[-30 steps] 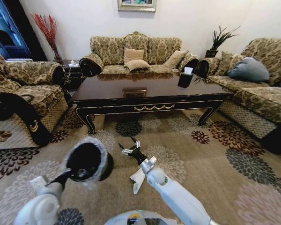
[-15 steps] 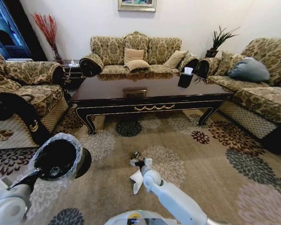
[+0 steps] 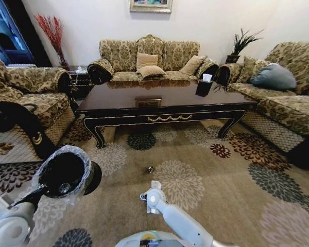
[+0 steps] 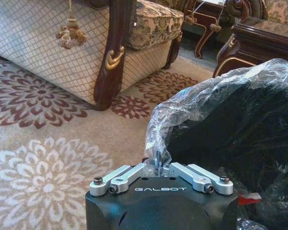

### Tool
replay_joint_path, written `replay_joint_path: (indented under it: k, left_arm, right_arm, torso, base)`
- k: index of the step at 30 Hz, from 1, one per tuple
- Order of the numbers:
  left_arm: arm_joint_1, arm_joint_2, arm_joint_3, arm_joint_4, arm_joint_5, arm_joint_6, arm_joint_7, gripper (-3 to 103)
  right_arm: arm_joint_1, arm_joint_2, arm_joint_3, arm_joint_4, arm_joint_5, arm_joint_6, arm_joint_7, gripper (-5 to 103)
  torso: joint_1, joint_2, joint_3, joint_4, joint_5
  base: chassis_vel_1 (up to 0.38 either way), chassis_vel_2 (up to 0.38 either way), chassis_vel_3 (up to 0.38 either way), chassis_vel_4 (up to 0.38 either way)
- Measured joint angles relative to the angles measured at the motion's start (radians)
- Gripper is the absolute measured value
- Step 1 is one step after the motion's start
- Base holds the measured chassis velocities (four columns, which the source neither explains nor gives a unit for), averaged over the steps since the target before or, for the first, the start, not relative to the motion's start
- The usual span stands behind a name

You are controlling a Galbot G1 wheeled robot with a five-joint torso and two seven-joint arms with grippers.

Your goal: Move to the front of the table and pick up the trash from the floor, then place it into the trash bin.

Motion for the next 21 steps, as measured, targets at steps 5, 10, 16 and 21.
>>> replay_joint_path:
  k: [5, 10, 16, 21]
  left_arm:
    - [0.008, -0.009, 0.01, -0.012, -0.001, 0.0, 0.0, 2]
    - [0.009, -0.011, 0.013, -0.015, -0.001, 0.0, 0.0, 2]
    - [0.007, -0.014, 0.023, -0.019, 0.002, 0.0, 0.0, 2]
    - [0.01, -0.022, 0.034, -0.025, 0.005, 0.0, -0.001, 2]
  right_arm:
    - [0.007, 0.017, 0.005, -0.057, -0.057, 0.007, -0.041, 100]
    - [0.014, 0.023, 0.002, -0.088, -0.082, 0.007, -0.053, 96]
    - [0.01, 0.016, -0.005, -0.089, -0.102, 0.012, -0.056, 58]
    - [-0.002, 0.01, -0.005, -0.088, -0.123, 0.015, -0.059, 41]
  torso:
    - [0.0, 0.0, 0.0, 0.0, 0.0001]
    - [0.0, 0.0, 0.0, 0.0, 0.0]
    - [0.0, 0.0, 0.0, 0.0, 0.0001]
    - [0.0, 0.0, 0.0, 0.0, 0.0001]
  base:
    - [0.0, 0.0, 0.0, 0.0]
    - [0.0, 0.0, 0.0, 0.0]
    - [0.0, 0.0, 0.0, 0.0]
    - [0.0, 0.0, 0.0, 0.0]
